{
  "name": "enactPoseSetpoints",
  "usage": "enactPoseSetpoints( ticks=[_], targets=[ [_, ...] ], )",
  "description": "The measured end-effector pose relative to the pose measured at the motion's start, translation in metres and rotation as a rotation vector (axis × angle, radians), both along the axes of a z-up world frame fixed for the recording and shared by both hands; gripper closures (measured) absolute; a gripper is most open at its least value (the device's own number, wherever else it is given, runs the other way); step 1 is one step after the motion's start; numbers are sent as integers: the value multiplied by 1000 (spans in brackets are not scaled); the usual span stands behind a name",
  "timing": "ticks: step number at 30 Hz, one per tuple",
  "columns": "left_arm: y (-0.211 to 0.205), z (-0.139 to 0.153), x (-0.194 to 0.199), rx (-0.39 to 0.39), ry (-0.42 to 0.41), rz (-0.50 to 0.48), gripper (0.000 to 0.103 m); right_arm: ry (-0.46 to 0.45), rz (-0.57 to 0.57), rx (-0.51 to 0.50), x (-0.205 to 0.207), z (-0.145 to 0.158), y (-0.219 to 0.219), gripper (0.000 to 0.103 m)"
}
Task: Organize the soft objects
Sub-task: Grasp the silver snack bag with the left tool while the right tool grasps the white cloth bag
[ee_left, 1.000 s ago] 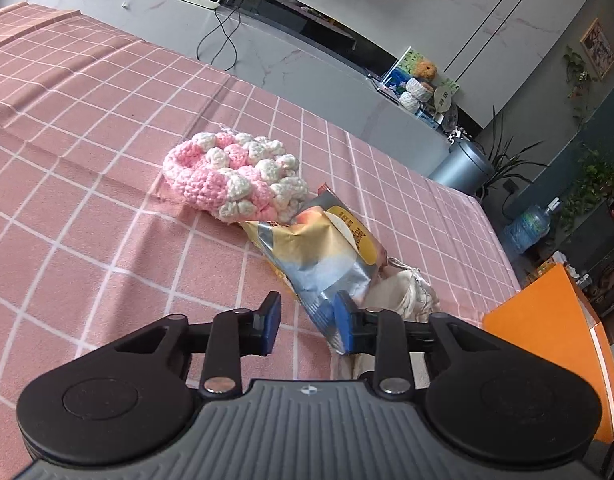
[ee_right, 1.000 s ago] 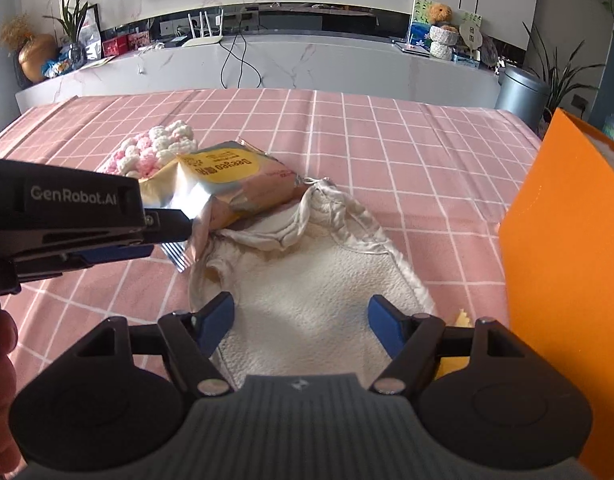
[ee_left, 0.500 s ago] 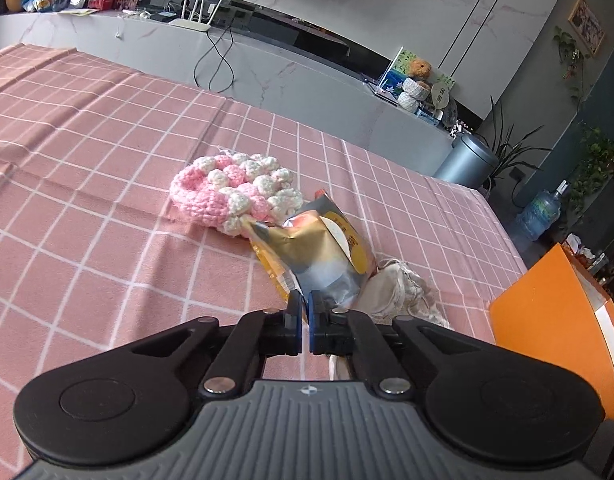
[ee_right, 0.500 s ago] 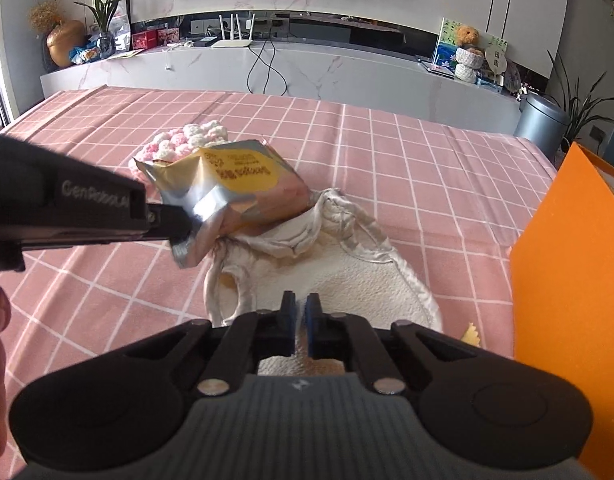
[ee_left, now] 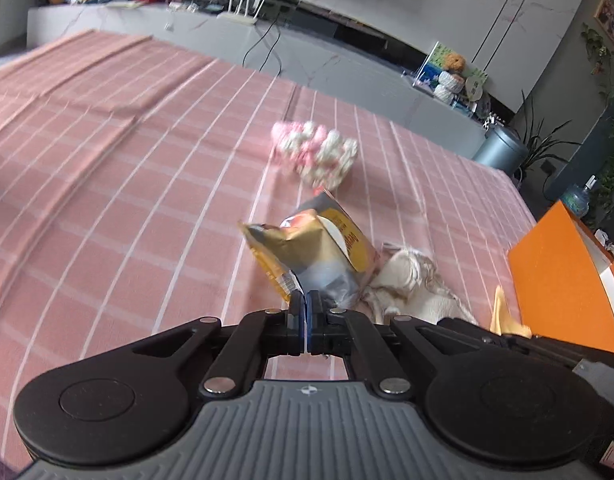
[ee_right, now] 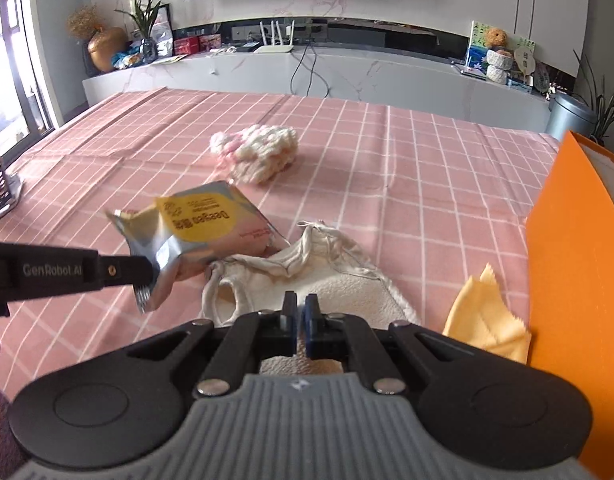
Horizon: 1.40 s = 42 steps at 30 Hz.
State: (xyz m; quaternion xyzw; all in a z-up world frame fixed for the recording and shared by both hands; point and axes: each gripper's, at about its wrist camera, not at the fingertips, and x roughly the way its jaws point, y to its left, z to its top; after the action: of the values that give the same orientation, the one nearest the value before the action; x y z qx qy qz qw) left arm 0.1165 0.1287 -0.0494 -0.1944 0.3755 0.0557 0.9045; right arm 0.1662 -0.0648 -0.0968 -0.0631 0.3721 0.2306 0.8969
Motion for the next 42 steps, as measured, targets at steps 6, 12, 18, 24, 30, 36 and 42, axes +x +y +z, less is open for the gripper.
enactPoseSetpoints(
  ticks=[6, 12, 18, 24, 30, 36, 42],
  targets=[
    [-8, -9, -42, -53, 73, -6, 103, -15, -1, -52, -33, 1, -13, 103],
    [-34, -11, -66, -58, 103, -91, 102, 3, -18, -77, -54, -5, -29, 103],
    [-43, -14, -75, -54, 136, -124, 93, 1, 20, -73, -67, -4, -27, 103],
    [-49, -5, -84, 4, 133, -142, 79, -13, 4, -56, -67, 1, -35, 100],
    [-66, 14, -89, 75, 35, -219, 66, -13, -40, -41, -62, 1, -44, 86],
    [-47, 19, -72, 110, -17, -165, 46, -36, -59, -40, -54, 2, -45, 57],
    [-18, 14, -49, 138, -4, -197, 36, 8, -40, -27, -48, -8, -43, 27]
  ],
)
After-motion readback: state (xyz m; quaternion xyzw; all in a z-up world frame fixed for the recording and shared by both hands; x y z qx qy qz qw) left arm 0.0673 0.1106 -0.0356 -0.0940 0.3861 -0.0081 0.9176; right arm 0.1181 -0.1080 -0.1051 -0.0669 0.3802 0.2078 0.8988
